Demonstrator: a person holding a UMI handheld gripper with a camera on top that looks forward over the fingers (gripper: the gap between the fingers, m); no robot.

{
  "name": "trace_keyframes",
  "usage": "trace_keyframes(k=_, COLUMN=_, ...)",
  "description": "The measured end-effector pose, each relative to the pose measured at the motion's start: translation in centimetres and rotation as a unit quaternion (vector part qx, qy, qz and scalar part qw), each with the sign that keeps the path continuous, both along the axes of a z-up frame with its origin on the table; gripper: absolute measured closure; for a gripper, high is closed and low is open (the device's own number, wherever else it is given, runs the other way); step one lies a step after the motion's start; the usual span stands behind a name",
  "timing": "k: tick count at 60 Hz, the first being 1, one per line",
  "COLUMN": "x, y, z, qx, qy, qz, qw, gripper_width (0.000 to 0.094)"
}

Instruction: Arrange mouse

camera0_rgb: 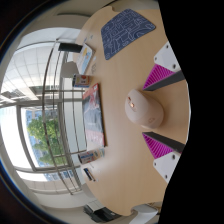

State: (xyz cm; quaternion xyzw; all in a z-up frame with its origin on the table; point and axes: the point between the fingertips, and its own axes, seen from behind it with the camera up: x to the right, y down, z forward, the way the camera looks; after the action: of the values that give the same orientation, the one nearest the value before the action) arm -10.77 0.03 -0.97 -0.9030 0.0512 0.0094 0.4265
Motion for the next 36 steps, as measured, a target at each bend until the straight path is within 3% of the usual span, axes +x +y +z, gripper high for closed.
trace_keyframes(k=11, x=-0.4, y=3.7, z=-0.3, qx=-0.002, qy=-0.001, qz=-0.016, qw=1.0, gripper_width=0.0132)
trace_keyframes(k=18, x=0.1, y=5.0, z=-0.7, qx=-0.002, qy=-0.034, qz=-0.023, qw=0.999, gripper_width=0.0401)
trace_keyframes(k=30, x=-0.1, y=5.5, z=-0.4, qx=0.006, qy=-0.042, qz=0.005, qw=0.999, gripper_width=0.0525)
trace_keyframes(k=36, x=-0.3, y=5.5, z=1.5, qx=0.022, qy=-0.037, qz=0.03, qw=0.999, gripper_width=0.0529)
